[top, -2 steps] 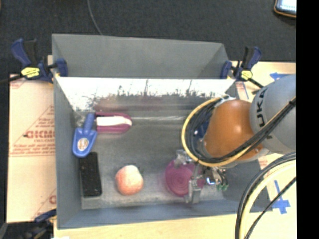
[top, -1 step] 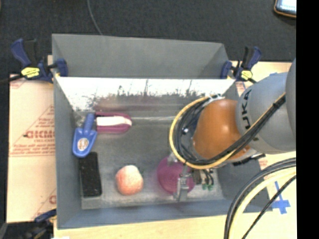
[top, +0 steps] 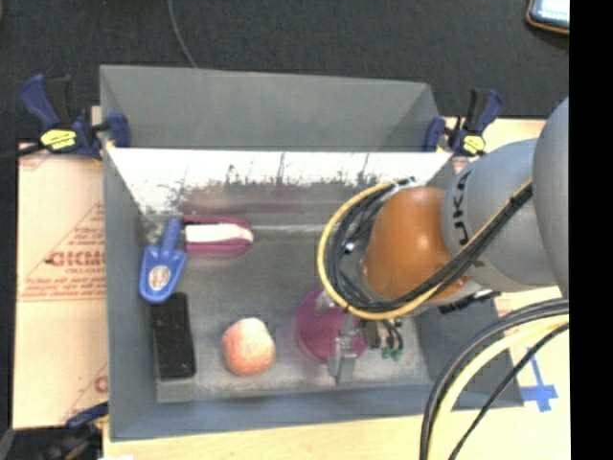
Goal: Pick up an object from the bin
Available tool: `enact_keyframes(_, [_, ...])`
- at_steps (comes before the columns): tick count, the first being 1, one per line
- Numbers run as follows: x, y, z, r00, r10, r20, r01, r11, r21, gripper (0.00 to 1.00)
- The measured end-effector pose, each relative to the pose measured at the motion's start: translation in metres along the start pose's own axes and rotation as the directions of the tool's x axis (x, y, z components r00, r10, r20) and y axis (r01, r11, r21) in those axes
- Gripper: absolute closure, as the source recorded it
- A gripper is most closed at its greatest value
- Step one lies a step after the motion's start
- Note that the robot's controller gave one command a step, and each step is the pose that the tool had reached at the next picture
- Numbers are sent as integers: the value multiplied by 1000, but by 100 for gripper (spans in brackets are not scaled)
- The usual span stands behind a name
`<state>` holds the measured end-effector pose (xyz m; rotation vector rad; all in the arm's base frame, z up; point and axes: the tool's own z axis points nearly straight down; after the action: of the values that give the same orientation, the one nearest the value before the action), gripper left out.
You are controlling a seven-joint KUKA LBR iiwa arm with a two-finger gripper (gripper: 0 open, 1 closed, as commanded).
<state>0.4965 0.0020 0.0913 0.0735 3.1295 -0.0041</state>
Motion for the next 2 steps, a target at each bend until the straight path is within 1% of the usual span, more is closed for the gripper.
enact_keyframes(1, [15,-25,18,984,-178,8,178,984,1,0])
enact_keyframes(2, [2,0,20,1000,-28,2,28,1000,-1,0])
